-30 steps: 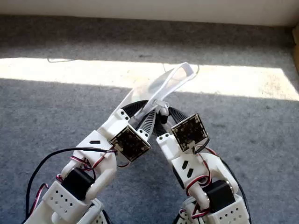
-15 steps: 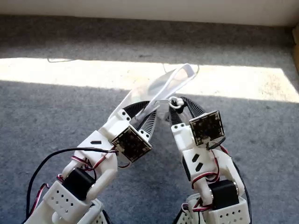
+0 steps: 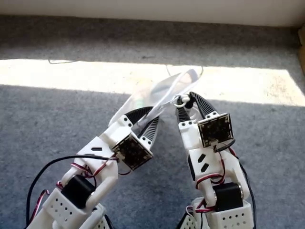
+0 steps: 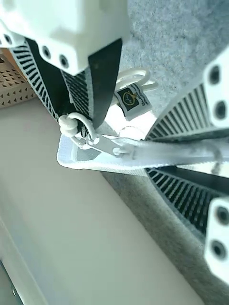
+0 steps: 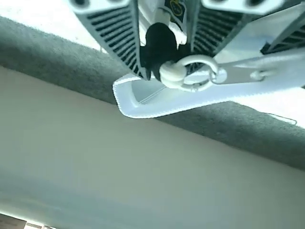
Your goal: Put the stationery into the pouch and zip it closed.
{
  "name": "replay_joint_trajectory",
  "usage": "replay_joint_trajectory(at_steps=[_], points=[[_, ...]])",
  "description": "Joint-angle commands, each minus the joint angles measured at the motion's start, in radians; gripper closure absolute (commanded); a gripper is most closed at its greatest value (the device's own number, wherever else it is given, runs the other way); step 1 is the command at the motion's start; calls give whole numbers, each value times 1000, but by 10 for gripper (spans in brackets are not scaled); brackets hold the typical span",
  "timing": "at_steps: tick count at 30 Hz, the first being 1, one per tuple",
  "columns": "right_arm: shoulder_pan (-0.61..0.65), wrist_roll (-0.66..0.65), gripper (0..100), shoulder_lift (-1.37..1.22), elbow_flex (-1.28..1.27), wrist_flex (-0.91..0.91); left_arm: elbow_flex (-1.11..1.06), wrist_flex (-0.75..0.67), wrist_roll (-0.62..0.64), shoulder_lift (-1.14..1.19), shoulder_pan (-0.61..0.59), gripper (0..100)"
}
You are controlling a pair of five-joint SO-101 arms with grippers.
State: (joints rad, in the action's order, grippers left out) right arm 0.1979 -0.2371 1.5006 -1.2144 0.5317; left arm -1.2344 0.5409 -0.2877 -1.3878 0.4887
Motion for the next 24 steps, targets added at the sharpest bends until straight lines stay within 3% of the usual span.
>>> replay_joint_trajectory(at_steps=[1,14,24], points=[[-110,-3,993,-77,139,-41,-19,72,-3,-148,-36,995],[-232,-3,993,-309,271,-44,-22,115,-8,-206,-36,995],[-371,-5,993,-446,269,-143,-21,115,-8,-206,-62,995]])
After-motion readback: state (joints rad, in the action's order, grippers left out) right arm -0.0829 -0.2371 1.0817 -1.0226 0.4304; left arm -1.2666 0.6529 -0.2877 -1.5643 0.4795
